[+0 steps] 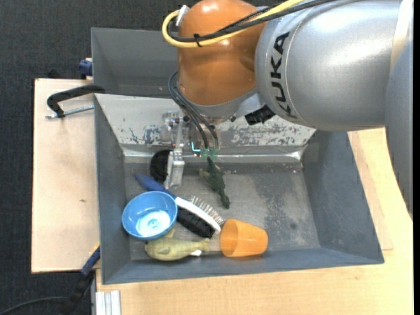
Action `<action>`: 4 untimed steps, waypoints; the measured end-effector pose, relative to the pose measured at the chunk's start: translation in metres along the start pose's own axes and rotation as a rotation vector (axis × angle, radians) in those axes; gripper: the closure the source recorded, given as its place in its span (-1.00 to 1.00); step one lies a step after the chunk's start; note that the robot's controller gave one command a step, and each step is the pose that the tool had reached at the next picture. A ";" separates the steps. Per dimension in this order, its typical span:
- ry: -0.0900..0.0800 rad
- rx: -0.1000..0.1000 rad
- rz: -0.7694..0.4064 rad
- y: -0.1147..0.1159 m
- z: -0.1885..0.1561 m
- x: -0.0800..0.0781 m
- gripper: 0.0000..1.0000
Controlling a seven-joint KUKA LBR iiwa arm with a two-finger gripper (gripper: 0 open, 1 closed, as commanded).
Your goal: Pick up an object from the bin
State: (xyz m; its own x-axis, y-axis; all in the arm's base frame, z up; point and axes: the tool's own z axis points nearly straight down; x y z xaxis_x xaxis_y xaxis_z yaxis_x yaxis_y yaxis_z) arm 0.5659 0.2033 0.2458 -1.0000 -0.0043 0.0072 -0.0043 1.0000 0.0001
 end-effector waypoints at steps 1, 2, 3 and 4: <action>0.001 0.001 0.211 -0.005 0.143 0.025 -1.00; -0.008 -0.003 0.211 -0.004 0.138 0.022 1.00; -0.018 -0.009 0.268 0.005 0.004 0.048 1.00; -0.005 0.002 0.313 0.007 0.160 0.050 1.00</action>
Offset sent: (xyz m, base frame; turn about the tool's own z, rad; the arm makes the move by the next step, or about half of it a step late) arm -0.0239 -0.0053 -0.1392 0.2117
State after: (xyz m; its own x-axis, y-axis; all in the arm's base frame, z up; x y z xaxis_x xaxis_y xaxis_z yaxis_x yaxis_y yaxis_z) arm 0.5147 0.2105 0.0866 -0.9527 0.3038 0.0017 0.3038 0.9527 -0.0031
